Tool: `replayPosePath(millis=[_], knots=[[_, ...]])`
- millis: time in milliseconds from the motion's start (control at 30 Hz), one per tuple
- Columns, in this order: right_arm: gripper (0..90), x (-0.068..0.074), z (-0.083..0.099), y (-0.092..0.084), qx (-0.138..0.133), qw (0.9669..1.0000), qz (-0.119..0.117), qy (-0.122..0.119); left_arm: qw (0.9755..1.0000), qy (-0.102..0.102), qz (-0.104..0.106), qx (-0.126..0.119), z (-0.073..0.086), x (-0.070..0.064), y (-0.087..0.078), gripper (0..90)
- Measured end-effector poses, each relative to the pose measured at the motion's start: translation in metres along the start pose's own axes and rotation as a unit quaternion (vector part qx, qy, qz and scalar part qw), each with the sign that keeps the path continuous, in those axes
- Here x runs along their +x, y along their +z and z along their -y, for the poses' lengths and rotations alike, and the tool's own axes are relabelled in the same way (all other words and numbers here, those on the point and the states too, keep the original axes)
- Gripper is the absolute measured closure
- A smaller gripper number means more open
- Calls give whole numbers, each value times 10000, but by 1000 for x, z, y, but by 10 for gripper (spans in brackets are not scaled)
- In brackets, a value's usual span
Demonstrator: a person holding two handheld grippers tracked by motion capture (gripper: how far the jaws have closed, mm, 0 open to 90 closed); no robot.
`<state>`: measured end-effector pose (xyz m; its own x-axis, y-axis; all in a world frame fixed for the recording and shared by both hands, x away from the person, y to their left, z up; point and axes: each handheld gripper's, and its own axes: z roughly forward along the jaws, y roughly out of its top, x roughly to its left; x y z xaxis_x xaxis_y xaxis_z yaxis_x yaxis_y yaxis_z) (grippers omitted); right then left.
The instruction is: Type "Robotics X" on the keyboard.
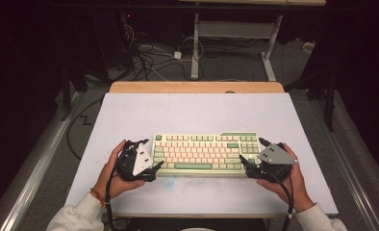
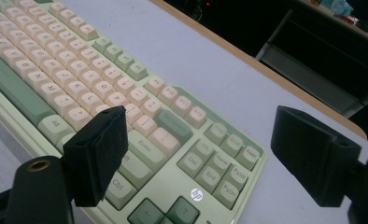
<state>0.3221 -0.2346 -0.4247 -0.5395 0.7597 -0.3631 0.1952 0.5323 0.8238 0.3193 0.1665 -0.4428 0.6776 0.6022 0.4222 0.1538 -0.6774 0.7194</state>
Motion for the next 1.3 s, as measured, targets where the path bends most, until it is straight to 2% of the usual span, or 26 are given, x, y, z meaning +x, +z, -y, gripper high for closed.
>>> replayPosePath(millis=[300, 600, 933, 1300], knots=[[194, -2, 5, -5, 19, 10000, 58, -6, 10000, -16, -51, 54, 7, 0, -5, 166], [193, -4, 9, -8, 23, 9999, 95, -20, 9998, -181, -50, 72, 16, 0, -8, 165], [192, -7, 14, -12, 60, 9999, 133, -30, 9998, -138, -88, 125, 25, 0, -13, 164], [189, -11, 22, -17, 118, 9997, 208, -30, 9995, -210, -101, 234, 39, 1, -19, 164]])
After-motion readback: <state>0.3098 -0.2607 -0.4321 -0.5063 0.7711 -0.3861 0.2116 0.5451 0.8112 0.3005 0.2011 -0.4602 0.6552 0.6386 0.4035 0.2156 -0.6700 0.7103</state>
